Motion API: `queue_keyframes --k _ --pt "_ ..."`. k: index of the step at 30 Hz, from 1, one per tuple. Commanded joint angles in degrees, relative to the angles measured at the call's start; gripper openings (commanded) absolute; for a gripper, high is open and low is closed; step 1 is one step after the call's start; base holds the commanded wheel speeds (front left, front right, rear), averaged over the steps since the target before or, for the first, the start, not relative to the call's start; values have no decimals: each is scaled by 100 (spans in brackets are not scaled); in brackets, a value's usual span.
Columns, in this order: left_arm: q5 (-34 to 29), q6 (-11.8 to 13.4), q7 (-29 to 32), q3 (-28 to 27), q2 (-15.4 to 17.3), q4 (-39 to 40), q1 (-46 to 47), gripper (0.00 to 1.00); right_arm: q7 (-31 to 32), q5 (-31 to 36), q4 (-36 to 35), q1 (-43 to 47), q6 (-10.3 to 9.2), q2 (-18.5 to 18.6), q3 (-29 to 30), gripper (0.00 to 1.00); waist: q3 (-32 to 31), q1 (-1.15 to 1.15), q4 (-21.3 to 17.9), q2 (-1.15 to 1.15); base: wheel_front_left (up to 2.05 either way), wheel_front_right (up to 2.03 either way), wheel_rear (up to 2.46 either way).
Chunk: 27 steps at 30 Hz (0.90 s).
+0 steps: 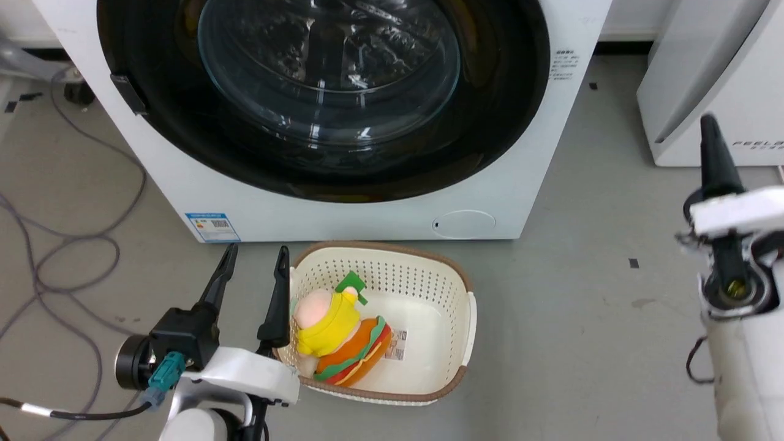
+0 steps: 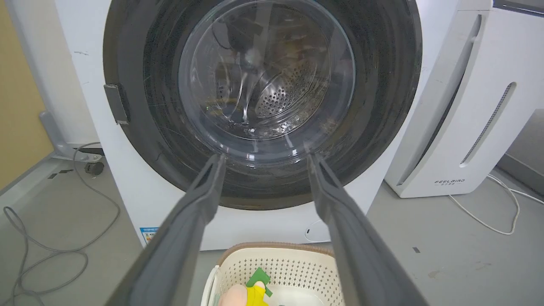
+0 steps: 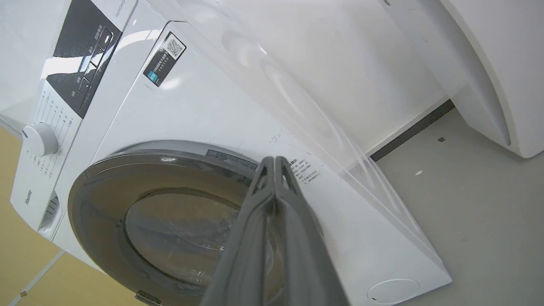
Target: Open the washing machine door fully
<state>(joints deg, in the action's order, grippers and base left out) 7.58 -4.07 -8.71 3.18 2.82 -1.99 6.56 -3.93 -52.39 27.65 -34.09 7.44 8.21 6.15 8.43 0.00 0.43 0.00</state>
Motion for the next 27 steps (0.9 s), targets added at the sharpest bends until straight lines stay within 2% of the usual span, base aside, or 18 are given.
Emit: queue_keyframes --k 1,12,27 --pt "17 -24 -49 19 5 17 101 100 25 -152 106 -216 3 58 -2 0 53 0 14 0 0 0 0" --pt "-7 -112 -180 -30 5 49 318 100 944 -688 1010 -1744 3 335 -376 0 420 0 86 0 0 0 0" --pt "135 -208 -360 -40 6 63 604 100 2331 -1006 2382 -3958 4 312 -1139 0 946 0 207 0 0 0 0"
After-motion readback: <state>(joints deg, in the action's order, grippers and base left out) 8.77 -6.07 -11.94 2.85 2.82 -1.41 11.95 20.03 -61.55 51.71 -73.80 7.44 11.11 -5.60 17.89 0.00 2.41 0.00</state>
